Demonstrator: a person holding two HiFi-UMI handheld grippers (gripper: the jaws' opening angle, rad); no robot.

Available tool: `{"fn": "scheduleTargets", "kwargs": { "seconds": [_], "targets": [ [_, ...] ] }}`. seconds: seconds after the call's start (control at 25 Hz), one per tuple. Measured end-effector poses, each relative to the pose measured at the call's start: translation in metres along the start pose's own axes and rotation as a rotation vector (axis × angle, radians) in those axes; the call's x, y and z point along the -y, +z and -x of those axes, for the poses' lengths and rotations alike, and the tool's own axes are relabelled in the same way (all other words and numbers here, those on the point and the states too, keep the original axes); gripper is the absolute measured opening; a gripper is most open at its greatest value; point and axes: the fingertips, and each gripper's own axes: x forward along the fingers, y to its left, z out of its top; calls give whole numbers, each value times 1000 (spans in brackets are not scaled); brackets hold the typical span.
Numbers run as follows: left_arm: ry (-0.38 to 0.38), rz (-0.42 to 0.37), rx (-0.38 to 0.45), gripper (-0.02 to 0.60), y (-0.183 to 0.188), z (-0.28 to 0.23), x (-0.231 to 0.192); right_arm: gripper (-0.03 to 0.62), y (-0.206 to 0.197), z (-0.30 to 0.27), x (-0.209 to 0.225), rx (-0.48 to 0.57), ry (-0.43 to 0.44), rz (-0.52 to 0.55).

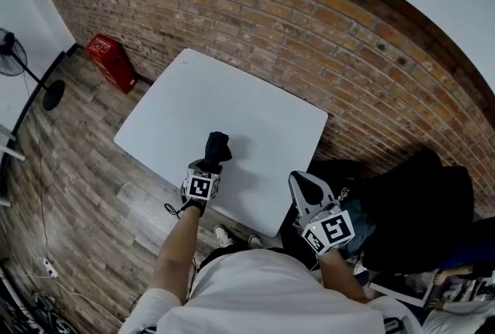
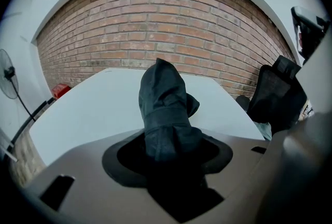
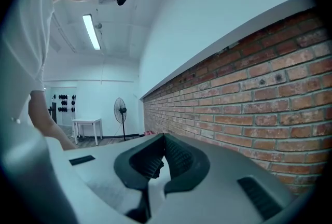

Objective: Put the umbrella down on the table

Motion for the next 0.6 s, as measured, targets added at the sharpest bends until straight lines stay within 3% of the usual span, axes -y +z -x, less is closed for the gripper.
{"fn": "scheduleTargets", "kwargs": {
  "seconds": [0.6],
  "targets": [
    [43, 21, -60, 253, 14, -23, -16, 19, -3, 8, 14, -10, -43, -4]
  ]
}}
